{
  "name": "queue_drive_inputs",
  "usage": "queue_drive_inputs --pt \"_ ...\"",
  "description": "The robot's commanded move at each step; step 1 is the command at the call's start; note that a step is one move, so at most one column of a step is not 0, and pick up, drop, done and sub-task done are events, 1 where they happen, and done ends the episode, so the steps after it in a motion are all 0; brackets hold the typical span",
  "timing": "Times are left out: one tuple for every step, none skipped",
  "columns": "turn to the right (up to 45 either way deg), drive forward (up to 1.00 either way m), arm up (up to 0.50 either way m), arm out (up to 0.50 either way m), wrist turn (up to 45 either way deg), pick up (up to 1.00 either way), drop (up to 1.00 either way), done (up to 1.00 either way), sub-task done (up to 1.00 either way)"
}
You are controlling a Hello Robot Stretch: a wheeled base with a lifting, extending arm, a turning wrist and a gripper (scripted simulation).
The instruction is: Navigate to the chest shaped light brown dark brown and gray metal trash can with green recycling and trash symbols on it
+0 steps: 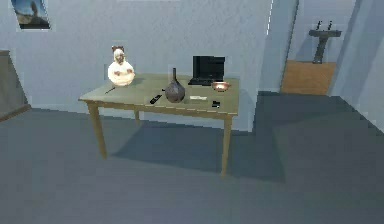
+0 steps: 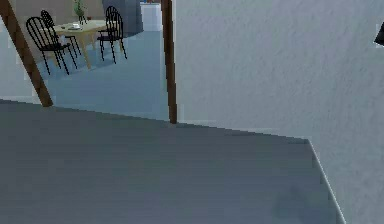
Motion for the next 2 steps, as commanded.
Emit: queue_drive_inputs --pt "-3.0 0.00 0.00 0.00 0.0 0.00 0.00 0.00 0.00" --pt "0.0 0.90 0.00 0.00 0.0 0.00 0.00 0.00 0.00"
